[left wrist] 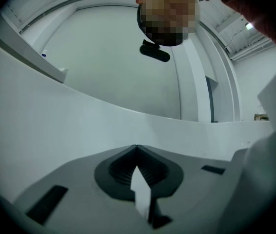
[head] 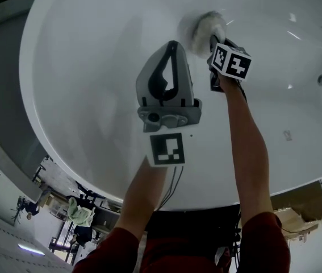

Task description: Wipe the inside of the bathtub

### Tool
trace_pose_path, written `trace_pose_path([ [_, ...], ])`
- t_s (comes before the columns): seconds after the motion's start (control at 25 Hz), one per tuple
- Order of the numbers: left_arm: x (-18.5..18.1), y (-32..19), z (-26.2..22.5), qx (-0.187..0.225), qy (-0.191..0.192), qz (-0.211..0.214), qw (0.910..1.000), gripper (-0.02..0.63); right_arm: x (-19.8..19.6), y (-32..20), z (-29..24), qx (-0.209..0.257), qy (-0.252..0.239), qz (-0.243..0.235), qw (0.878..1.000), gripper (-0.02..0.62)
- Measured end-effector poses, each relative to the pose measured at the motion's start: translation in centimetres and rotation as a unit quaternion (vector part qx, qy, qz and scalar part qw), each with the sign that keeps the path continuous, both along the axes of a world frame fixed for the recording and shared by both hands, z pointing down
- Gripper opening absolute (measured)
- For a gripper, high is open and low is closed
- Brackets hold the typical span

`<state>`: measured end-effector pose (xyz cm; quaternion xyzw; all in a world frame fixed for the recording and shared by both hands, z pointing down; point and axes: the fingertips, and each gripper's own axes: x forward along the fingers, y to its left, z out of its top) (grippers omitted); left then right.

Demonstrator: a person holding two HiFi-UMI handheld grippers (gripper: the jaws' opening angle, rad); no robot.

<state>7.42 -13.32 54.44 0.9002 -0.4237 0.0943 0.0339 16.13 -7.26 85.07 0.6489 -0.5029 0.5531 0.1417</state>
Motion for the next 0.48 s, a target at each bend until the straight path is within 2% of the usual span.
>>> trace_pose_path([
  [0.32,-1.3,0.3,-7.4,0.024,0.017,-0.010,0.9995,0.015,-3.9,-0.6,-9.8,0.048,-0.017,-0.016,0.999,0.101],
  [0.48,-3.3,0.7,-12.2,0.031,0.020,-0.016,0.9992,0.014,-5.4,0.0,-16.0,0.058,-0.020,-0.015,0.998,0.101],
])
